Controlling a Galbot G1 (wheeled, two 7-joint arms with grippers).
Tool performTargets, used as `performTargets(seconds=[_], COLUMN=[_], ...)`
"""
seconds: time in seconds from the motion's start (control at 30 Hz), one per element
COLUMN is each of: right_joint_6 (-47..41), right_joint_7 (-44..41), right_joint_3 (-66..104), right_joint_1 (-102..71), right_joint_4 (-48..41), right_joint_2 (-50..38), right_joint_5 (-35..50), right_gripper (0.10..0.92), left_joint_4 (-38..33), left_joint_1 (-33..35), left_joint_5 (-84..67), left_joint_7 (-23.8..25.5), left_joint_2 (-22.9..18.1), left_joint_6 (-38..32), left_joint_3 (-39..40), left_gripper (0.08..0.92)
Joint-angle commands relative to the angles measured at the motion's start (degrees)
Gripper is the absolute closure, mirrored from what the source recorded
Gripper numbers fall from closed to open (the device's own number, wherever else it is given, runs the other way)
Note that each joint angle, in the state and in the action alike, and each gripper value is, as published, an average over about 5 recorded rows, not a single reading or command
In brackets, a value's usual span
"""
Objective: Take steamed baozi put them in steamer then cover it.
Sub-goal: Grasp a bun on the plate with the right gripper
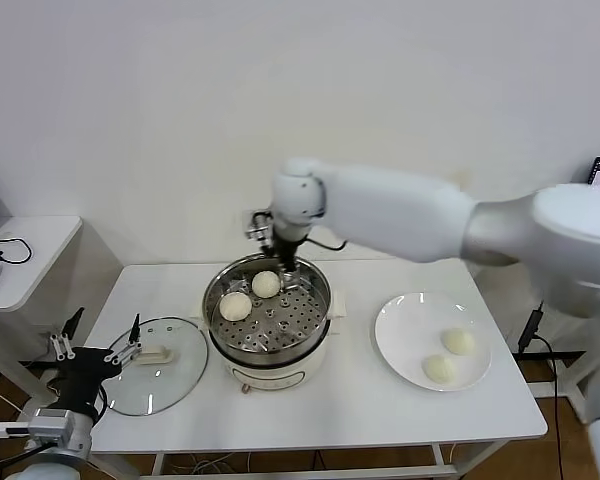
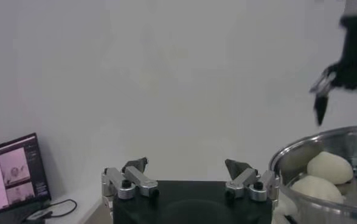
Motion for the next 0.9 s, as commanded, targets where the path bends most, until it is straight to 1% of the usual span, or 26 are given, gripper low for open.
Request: performTargets(seconds=[0.03, 0.17, 0.3, 0.4, 0.63, 0.9], right_joint_6=[4.0, 5.5, 7.5, 8.9, 12.7, 13.9], right_joint_7=[-5.2, -5.9, -6.5, -6.8, -7.9, -8.1], right_joint_3=[-2.5, -2.5, -0.3, 3.0, 17.0, 27.1], right_joint_1=[7.1, 5.3, 0.7, -4.9, -22.4, -38.8], right_joint_4=[15.8, 20.2, 21.8, 22.3, 21.9, 20.9], right_joint_2=[-22.4, -32.1, -40.5, -44.7, -49.4, -50.9], right_joint_5=[-2.8, -6.1, -10.8, -14.1, -22.2, -27.4], right_gripper=[0.202, 0.203, 0.202, 0.203, 0.203, 0.202], left_joint_4=[0.2, 0.4, 0.9, 1.0, 1.4, 1.6], left_joint_1=[0.1, 0.1, 0.1, 0.2, 0.8, 1.1], left_joint_5=[0.0, 0.1, 0.3, 0.7, 1.1, 1.5], left_joint_7=[0.0, 0.1, 0.0, 0.1, 0.1, 0.1], left_joint_2=[0.2, 0.5, 0.4, 0.3, 0.2, -0.2], left_joint_6=[0.1, 0.0, 0.0, 0.1, 0.1, 0.1], left_joint_3=[0.2, 0.5, 0.9, 1.4, 1.5, 1.6], left_gripper=[0.177, 0.177, 0.177, 0.177, 0.177, 0.177])
